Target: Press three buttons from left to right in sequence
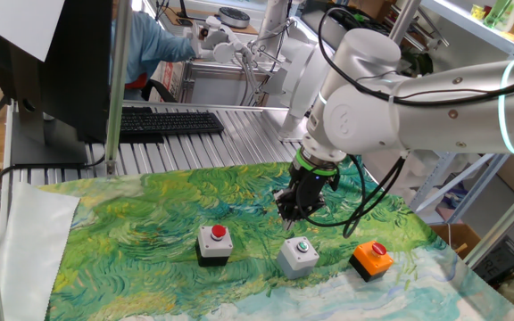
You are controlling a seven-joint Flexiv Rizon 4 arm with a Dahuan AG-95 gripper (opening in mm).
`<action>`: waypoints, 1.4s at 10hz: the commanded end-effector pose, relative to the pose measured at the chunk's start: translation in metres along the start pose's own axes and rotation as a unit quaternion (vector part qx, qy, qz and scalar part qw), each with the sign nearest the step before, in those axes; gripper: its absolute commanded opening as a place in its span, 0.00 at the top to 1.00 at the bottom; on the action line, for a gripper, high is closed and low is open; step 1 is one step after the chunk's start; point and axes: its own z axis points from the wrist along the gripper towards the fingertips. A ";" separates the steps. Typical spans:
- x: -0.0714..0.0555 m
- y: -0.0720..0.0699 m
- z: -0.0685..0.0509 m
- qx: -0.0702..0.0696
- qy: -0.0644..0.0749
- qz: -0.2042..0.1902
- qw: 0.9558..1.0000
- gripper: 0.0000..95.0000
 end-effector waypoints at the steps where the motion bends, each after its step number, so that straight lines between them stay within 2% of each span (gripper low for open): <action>1: 0.000 0.000 0.000 -0.001 0.001 -0.001 1.000 1.00; 7: 0.000 0.000 0.000 -0.002 0.000 -0.007 1.000 1.00; 10: 0.000 0.000 -0.001 0.002 -0.001 -0.073 0.997 1.00; 12: 0.002 -0.002 -0.005 0.004 0.001 -0.087 0.996 1.00; 14: 0.004 -0.012 -0.014 0.004 0.005 -0.102 0.995 1.00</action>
